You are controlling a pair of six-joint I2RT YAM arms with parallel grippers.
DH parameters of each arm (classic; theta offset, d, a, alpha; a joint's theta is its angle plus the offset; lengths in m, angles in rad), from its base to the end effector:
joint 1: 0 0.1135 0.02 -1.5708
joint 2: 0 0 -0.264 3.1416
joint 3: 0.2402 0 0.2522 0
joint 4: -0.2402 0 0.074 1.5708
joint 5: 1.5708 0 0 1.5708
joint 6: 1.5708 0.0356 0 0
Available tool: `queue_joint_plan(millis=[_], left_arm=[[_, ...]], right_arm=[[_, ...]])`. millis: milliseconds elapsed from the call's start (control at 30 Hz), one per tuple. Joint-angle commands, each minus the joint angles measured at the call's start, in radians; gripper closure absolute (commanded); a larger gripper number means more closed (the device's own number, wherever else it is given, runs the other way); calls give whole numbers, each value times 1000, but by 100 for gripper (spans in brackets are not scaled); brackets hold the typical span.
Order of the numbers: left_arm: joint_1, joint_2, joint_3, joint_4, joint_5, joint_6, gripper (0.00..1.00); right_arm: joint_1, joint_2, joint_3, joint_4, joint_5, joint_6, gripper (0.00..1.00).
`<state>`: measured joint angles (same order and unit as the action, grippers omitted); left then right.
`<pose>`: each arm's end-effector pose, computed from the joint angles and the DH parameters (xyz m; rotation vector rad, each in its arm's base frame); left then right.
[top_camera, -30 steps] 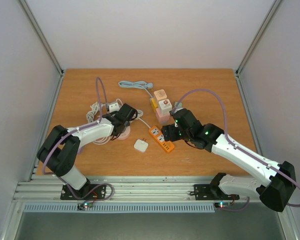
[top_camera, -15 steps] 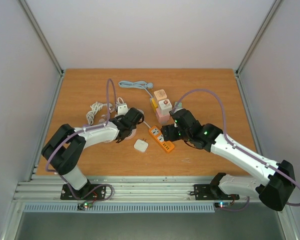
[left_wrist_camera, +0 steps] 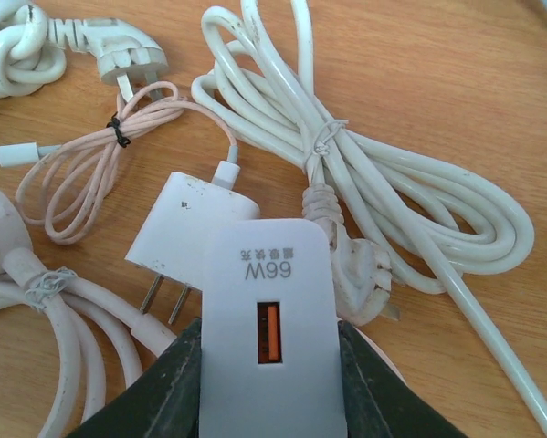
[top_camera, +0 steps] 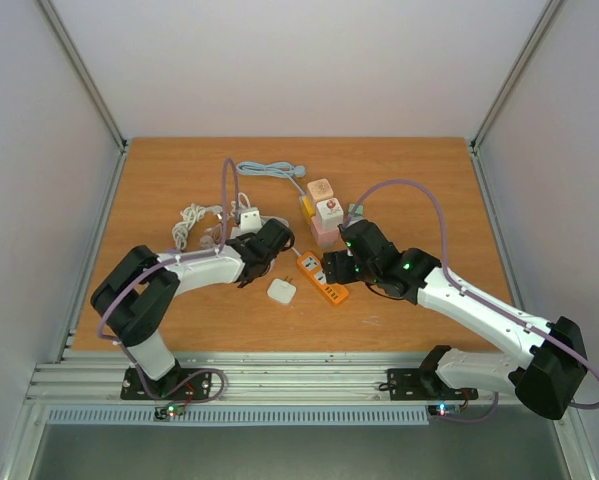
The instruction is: Insert the plug
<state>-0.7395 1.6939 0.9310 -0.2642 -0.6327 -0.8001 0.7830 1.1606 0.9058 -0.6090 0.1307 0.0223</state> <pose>0.2536 -0.2028 0.1617 -0.2824 2.3173 0.0954 0.1719 0.1645 0.2688 -0.8492 2.2824 0.2054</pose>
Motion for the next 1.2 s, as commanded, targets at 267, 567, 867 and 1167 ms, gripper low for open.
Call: queue_joint_plan(millis=[267, 567, 867, 1167], left_arm=[[-46, 150, -115, -109, 203, -140, 100], [-74, 173, -66, -203, 146, -168, 99], [-73, -31, 19, -306, 122, -161, 57], [-40, -249, 107, -394, 89, -102, 25]], right_arm=[[5, 8, -11, 28, 0, 27, 13], [4, 3, -16, 30, -2, 45, 13], [4, 0, -12, 17, -13, 41, 13], [5, 12, -9, 19, -58, 47, 13]])
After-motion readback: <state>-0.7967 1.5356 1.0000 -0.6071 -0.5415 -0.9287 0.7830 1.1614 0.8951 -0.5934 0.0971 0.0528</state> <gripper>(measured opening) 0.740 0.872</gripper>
